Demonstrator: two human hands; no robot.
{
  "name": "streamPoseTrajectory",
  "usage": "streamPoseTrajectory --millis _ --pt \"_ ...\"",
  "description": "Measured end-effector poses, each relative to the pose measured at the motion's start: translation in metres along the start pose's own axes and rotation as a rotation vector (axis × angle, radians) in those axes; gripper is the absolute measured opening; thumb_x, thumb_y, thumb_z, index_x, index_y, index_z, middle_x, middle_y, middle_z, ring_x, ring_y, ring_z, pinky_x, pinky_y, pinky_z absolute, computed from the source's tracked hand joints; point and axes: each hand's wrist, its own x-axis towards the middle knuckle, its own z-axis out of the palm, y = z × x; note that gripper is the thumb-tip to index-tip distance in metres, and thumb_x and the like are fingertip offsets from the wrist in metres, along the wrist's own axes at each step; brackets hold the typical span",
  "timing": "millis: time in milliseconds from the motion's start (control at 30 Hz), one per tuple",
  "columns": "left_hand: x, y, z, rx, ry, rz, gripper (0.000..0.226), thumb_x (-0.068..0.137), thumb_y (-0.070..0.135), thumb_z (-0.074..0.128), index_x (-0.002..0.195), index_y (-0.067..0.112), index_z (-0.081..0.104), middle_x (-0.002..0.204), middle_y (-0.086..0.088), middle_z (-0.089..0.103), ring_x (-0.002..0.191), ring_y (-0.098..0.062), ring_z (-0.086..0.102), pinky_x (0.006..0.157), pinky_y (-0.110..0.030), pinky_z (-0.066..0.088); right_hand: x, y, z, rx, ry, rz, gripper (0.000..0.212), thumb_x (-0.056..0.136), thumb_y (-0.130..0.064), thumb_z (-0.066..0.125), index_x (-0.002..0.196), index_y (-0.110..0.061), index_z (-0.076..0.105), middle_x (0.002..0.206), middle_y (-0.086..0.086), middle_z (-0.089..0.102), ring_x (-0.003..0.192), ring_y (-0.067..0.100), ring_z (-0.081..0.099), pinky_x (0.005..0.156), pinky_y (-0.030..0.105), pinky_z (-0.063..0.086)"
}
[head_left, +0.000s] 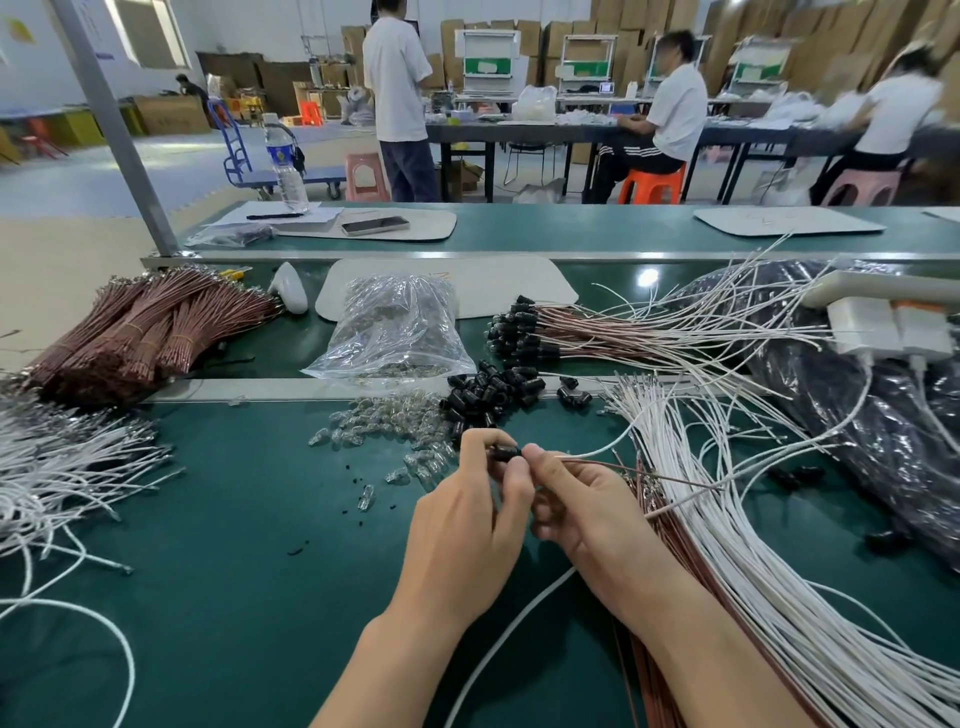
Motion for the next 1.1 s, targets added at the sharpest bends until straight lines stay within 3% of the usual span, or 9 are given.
streamPoseTrajectory --millis 133,233,300,500,933,1100 --pt "0.0029 -0.0033 0.0013 0.158 0.024 -0.065 0.044 0.093 0.073 0.011 0.089 0.035 0.033 0.056 0.007 0.057 0.062 -0.008 0.058 0.055 -0.023 0.039 0.0006 0.0032 0.0000 -0.138 0.070 -0.081 0.030 0.076 -0.043 0.073 0.079 -0.014 0.080 0.066 0.000 0.060 0.052 0.008 0.048 0.048 0.021 0.044" --pt "0.0063 -0.0052 0.0013 0.228 -0.017 -0.120 0.057 0.087 0.078 0.003 0.086 0.030 0.034 0.058 0.004 0.054 0.058 -0.010 0.054 0.061 -0.036 0.042 0.0010 0.0040 0.0001 -0.172 0.116 -0.101 0.033 0.074 -0.045 0.073 0.075 -0.012 0.078 0.070 0.005 0.059 0.052 0.011 0.049 0.048 0.023 0.045" --pt "0.0073 -0.0063 0.0025 0.236 -0.020 -0.138 0.056 0.088 0.076 0.003 0.081 0.029 0.033 0.060 0.003 0.054 0.061 -0.016 0.054 0.064 -0.040 0.043 0.0014 0.0051 0.0004 -0.156 0.117 -0.095 0.027 0.075 -0.041 0.074 0.075 -0.014 0.079 0.072 0.003 0.063 0.053 0.010 0.051 0.048 0.023 0.045" --pt "0.0077 -0.0083 0.0047 0.272 -0.016 -0.160 0.056 0.089 0.072 0.000 0.074 0.028 0.032 0.059 0.004 0.051 0.055 -0.011 0.046 0.060 -0.039 0.032 0.0023 0.0076 -0.0033 -0.175 0.113 -0.087 0.023 0.095 -0.022 0.067 0.083 -0.006 0.079 0.077 0.005 0.066 0.060 0.009 0.054 0.055 0.021 0.049" --pt "0.0070 -0.0069 0.0048 0.315 -0.030 -0.162 0.059 0.084 0.068 -0.008 0.074 0.027 0.033 0.060 0.005 0.048 0.061 -0.020 0.047 0.063 -0.038 0.035 0.0017 0.0092 -0.0042 -0.166 0.088 -0.101 0.022 0.096 -0.017 0.066 0.085 -0.003 0.077 0.077 0.006 0.064 0.063 0.010 0.055 0.056 0.021 0.049" --pt "0.0059 -0.0050 0.0034 0.154 -0.028 -0.185 0.052 0.089 0.071 0.005 0.080 0.029 0.035 0.061 0.002 0.054 0.063 -0.020 0.055 0.063 -0.042 0.041 0.0009 0.0098 -0.0024 -0.188 0.107 -0.121 0.021 0.097 -0.021 0.065 0.093 -0.005 0.078 0.086 0.013 0.069 0.065 0.011 0.055 0.058 0.024 0.049"
